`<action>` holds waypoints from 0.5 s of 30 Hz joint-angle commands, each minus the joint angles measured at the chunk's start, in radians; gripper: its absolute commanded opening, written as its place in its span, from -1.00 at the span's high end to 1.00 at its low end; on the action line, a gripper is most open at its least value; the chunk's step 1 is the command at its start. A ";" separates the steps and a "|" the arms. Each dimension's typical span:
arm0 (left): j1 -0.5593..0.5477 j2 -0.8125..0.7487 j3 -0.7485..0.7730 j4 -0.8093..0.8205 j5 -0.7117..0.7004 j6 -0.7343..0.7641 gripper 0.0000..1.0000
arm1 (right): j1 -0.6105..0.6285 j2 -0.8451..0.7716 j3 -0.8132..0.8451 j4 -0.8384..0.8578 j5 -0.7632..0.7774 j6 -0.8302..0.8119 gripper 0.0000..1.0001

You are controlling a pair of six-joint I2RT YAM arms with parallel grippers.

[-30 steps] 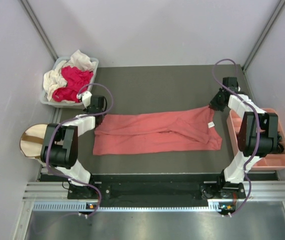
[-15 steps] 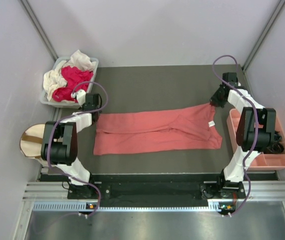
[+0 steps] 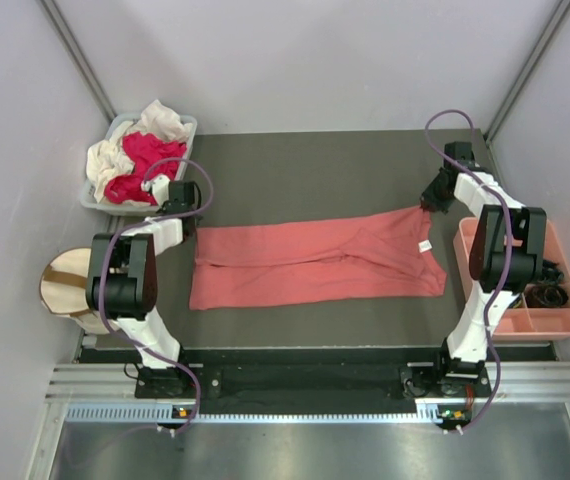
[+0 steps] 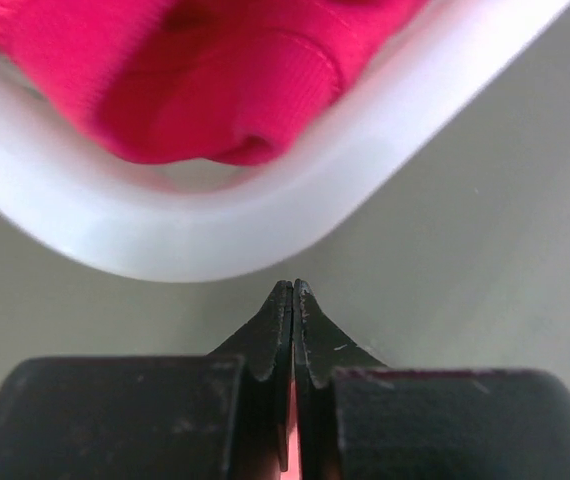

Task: Fold and stack the t-shirts
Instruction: Fold the other side of the tshirt into a rectangle

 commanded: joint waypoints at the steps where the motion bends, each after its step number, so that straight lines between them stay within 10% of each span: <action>1: 0.005 -0.032 0.026 0.009 0.066 0.007 0.82 | -0.019 0.002 0.048 0.032 0.020 -0.018 1.00; 3: 0.005 -0.044 0.013 -0.002 0.070 -0.010 0.33 | -0.019 0.008 0.053 0.032 0.023 -0.020 1.00; 8: 0.005 -0.093 -0.022 -0.011 0.122 -0.026 0.23 | -0.017 0.026 0.073 0.029 0.016 -0.026 1.00; 15: 0.004 -0.145 -0.057 -0.064 0.178 -0.039 -0.40 | -0.019 0.034 0.065 0.033 0.006 -0.027 1.00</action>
